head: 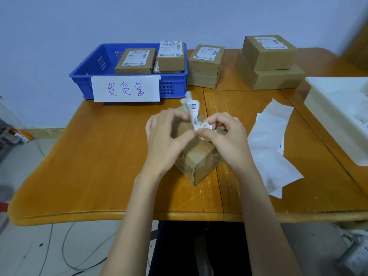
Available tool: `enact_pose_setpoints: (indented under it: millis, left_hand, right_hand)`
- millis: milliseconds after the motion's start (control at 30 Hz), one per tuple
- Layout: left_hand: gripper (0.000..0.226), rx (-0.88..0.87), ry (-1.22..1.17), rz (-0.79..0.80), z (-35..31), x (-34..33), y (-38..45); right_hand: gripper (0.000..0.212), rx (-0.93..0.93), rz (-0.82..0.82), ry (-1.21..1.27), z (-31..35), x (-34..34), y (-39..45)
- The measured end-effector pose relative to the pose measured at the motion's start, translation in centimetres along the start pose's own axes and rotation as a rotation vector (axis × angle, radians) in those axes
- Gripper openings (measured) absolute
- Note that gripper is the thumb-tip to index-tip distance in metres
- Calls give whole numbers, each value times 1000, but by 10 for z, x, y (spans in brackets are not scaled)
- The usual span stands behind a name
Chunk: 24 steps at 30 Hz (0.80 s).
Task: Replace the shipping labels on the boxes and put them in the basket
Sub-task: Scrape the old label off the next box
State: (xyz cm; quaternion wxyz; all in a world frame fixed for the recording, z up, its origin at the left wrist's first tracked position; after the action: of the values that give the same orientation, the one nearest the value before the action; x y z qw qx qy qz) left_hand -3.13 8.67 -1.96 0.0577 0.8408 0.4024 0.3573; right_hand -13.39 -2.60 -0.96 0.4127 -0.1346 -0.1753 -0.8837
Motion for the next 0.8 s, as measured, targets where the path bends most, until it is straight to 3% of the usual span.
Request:
enact_pose_setpoints:
  millis: [133,600,800]
  left_hand:
    - [53,-21,120,117,3,-1,-2]
    - [44,63,96,-44,-4,-14,-5]
    - [21,78,37,-117,-13,-25,-12]
  right_hand:
    - [23,-14,-13,98,0,-2,-1]
    - [12,-2,-32,118,-5,-5,1]
    - [17,-20,33,101,-4,2,-1]
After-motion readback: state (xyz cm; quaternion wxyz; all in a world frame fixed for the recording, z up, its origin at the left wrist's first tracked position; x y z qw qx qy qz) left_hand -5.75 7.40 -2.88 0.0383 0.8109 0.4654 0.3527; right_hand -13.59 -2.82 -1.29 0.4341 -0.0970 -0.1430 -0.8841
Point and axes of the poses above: each hand's wrist, its own y-axis towards the middle knuckle, its own x-axis out of the back of the hand, z = x × y, the point moved 2 cm from there along y, towards the middle knuckle, and after that the axes turned 8 degrees about z, right-handed, at the moved point
